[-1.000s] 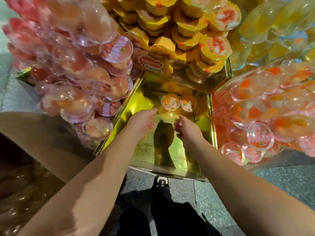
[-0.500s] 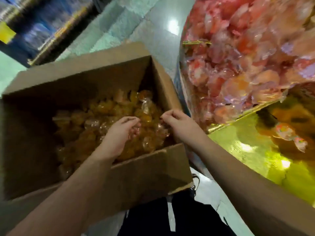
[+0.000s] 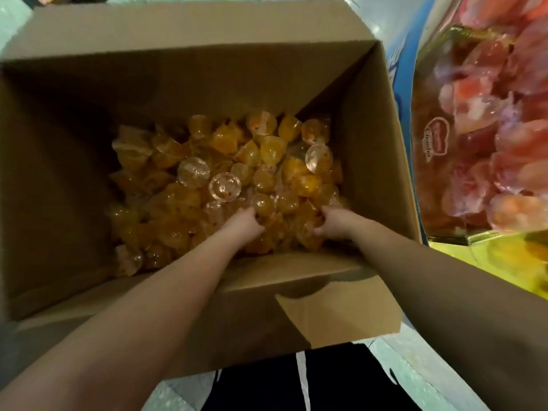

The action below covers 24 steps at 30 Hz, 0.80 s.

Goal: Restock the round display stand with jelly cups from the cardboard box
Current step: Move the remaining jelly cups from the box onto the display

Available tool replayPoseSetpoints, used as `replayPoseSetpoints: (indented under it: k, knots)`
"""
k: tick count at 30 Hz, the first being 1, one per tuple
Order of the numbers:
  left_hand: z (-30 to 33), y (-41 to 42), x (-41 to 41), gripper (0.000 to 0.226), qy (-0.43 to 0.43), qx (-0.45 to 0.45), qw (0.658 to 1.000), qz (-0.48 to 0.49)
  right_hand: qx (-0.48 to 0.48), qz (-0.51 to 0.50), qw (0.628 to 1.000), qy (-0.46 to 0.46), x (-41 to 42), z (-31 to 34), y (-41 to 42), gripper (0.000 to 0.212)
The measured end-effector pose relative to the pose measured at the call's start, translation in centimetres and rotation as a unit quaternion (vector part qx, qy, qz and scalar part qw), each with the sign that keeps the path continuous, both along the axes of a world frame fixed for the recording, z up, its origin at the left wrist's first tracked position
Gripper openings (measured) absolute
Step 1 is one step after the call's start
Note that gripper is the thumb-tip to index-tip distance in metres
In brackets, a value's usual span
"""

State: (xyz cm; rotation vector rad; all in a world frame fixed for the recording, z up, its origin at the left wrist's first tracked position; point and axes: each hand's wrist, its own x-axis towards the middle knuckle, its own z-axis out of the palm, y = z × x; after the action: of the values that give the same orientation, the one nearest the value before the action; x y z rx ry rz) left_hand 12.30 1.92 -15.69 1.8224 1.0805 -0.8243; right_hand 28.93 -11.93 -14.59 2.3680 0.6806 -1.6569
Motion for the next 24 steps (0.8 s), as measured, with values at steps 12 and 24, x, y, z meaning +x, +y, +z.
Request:
replayPoseSetpoints:
  k: [12,24]
  knots:
    - [-4.2,0.8,-2.5,0.074,0.08,0.088,0.878,-0.463,-0.043,0.104,0.994,0.013,-1.7,-2.1,0.5,0.108]
    - [-4.3,0.9,-1.8,0.052,0.027,0.153,0.85,-0.504,-0.019,0.104,0.994,0.006,-1.6,-2.1,0.3,0.1]
